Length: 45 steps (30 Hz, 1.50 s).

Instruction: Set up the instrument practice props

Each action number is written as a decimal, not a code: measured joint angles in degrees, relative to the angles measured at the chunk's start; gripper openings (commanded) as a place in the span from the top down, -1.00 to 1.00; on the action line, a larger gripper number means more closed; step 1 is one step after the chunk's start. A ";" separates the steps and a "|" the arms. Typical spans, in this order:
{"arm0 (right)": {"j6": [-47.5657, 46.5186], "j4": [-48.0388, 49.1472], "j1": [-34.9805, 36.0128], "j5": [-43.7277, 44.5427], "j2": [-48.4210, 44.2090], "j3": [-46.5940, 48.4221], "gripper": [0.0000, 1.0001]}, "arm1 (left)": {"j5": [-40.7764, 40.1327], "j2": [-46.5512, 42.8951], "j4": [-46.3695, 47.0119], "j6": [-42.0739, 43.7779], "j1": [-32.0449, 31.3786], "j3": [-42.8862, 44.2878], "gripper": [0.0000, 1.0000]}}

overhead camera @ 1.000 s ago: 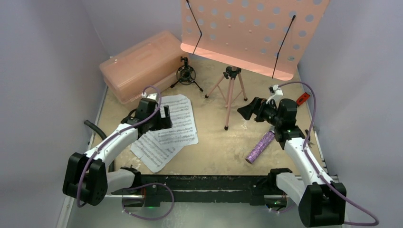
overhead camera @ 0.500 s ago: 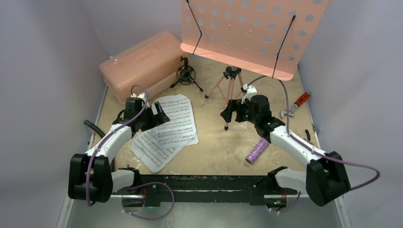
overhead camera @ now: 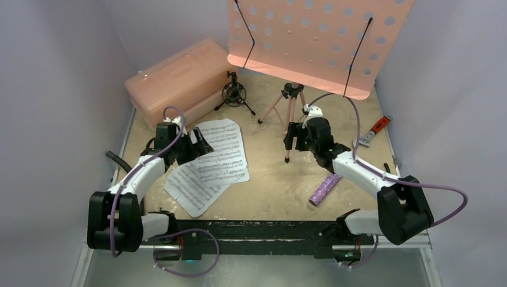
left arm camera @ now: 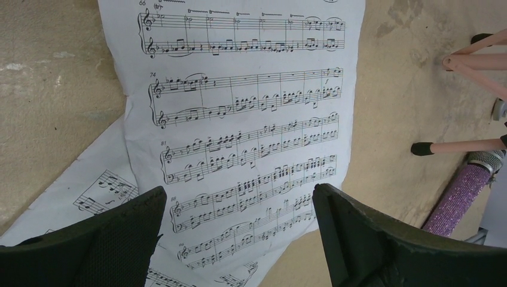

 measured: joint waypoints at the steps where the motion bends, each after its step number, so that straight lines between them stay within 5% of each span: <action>1: 0.28 -0.17 0.00 0.44 -0.09 0.04 -0.56 | 0.09 0.09 0.09 0.00 0.07 0.00 -0.82; 11: 1.95 -3.58 0.11 5.27 -1.62 0.48 -0.44 | 0.17 0.22 0.83 -0.13 0.72 0.00 -0.82; 20: 2.21 -5.81 -0.33 6.32 -1.62 0.74 -0.78 | -2.82 0.22 0.39 0.11 1.03 0.00 -0.80; 30: 2.43 -6.58 -0.59 -0.52 -8.85 0.74 -0.85 | -4.11 4.98 1.42 2.56 2.12 0.00 -0.67; 45: 3.72 -5.27 -0.59 -10.27 -16.22 0.74 -0.88 | 10.27 13.07 23.06 -1.68 2.82 -4.63 -0.11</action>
